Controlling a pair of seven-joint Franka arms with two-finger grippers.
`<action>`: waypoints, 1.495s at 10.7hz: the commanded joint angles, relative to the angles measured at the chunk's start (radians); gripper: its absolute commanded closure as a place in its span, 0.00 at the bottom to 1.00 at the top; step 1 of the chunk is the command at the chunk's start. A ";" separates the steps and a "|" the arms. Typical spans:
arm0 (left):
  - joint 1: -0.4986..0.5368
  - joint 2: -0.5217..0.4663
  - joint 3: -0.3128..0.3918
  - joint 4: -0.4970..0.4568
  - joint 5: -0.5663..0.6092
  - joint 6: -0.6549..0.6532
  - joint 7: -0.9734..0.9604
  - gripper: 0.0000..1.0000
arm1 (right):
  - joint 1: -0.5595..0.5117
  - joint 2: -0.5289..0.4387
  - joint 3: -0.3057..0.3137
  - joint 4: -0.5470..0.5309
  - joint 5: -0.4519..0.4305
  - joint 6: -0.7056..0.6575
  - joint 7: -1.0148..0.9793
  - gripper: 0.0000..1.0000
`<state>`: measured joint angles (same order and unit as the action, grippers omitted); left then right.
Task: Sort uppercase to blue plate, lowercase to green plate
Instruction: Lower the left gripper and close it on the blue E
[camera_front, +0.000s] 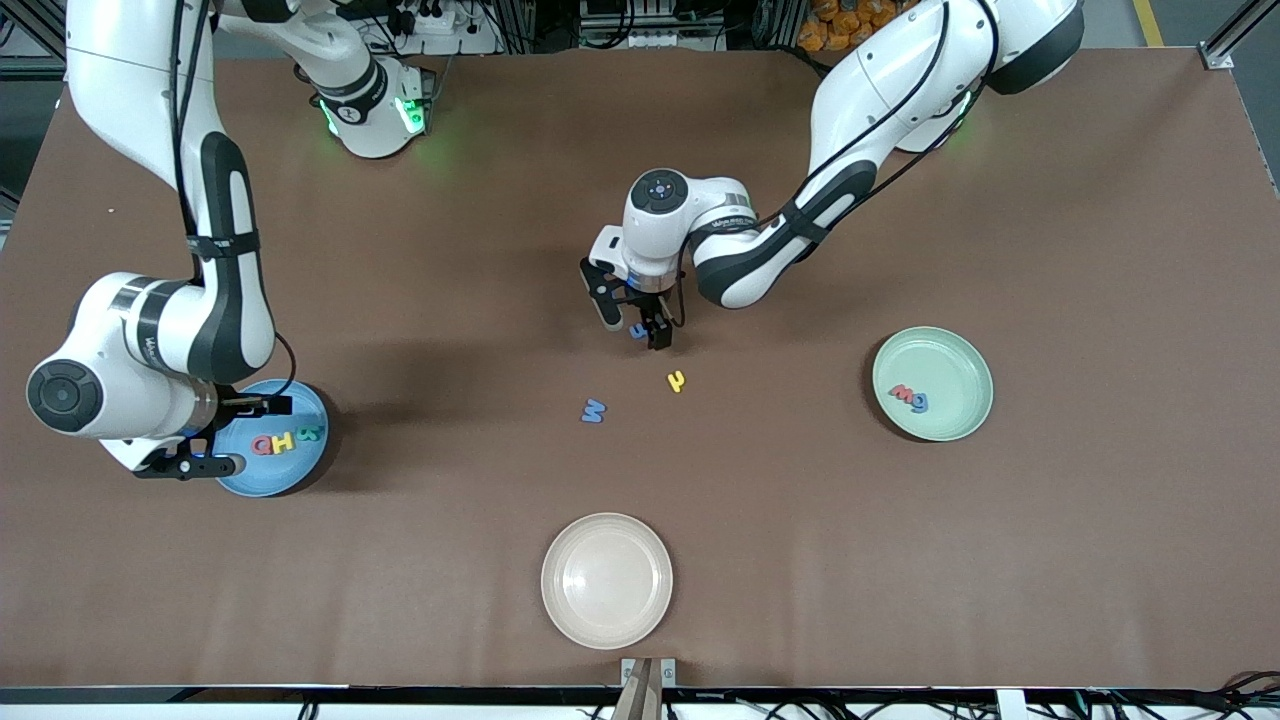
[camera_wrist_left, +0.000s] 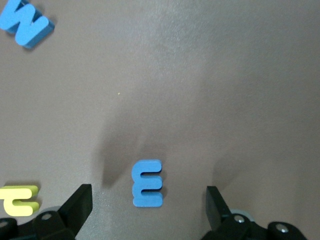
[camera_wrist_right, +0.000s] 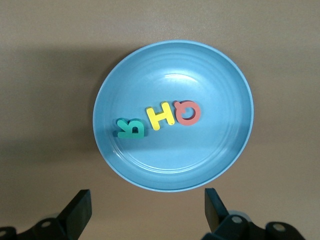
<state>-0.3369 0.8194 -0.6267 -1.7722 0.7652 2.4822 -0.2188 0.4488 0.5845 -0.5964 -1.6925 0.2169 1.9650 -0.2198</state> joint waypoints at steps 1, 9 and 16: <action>0.002 0.004 0.002 -0.001 0.037 0.021 -0.007 0.05 | -0.013 -0.008 0.007 -0.001 0.015 -0.009 -0.004 0.00; 0.002 0.017 0.002 0.005 0.063 0.021 -0.005 0.33 | -0.013 -0.008 0.006 -0.003 0.015 -0.009 -0.006 0.00; -0.002 0.027 0.004 0.013 0.060 0.021 -0.008 0.50 | -0.016 -0.011 0.006 -0.001 0.015 -0.009 -0.009 0.00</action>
<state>-0.3395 0.8266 -0.6275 -1.7716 0.7958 2.4921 -0.2188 0.4458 0.5845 -0.5965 -1.6925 0.2169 1.9641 -0.2198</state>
